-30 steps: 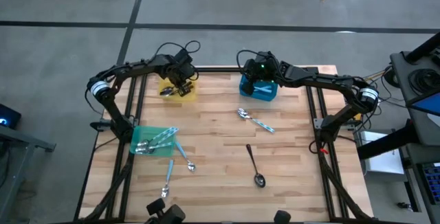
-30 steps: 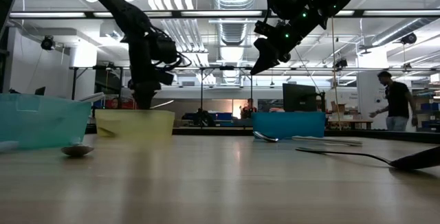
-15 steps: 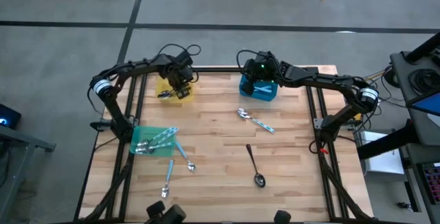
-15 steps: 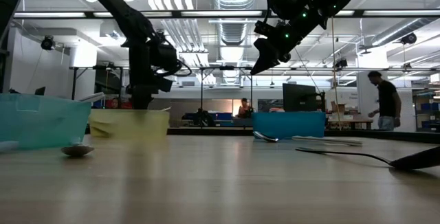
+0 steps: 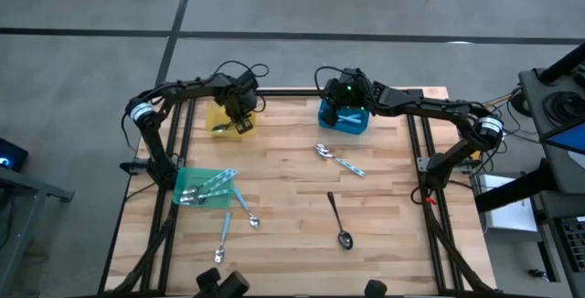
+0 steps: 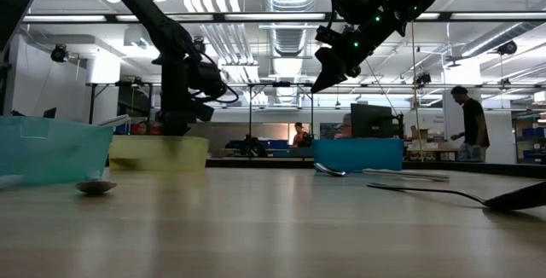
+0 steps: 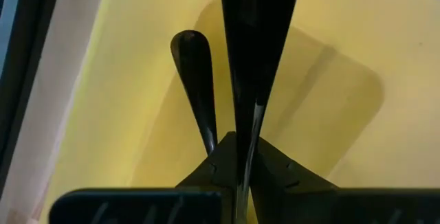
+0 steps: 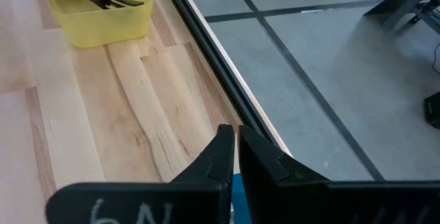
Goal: Sort silverware by color (type)
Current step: Put the black spoon into the yellow bin
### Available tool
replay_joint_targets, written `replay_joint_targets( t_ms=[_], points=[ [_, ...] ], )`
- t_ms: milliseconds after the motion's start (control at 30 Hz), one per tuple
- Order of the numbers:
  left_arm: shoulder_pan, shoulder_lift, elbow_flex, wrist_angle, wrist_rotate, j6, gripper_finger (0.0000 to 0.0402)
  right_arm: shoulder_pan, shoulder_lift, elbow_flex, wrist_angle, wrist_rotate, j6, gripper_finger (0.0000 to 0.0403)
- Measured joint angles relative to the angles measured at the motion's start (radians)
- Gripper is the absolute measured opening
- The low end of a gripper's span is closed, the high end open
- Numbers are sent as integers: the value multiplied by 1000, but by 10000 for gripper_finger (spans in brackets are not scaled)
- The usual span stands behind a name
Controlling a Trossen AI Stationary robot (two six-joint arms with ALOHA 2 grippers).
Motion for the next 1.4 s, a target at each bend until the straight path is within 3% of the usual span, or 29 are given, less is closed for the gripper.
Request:
replay_joint_targets(
  t_ms=[1400],
  points=[
    [3,-3,64,-210,-36,-77,2,0,0,-2,-2,1,0,13]
  ],
)
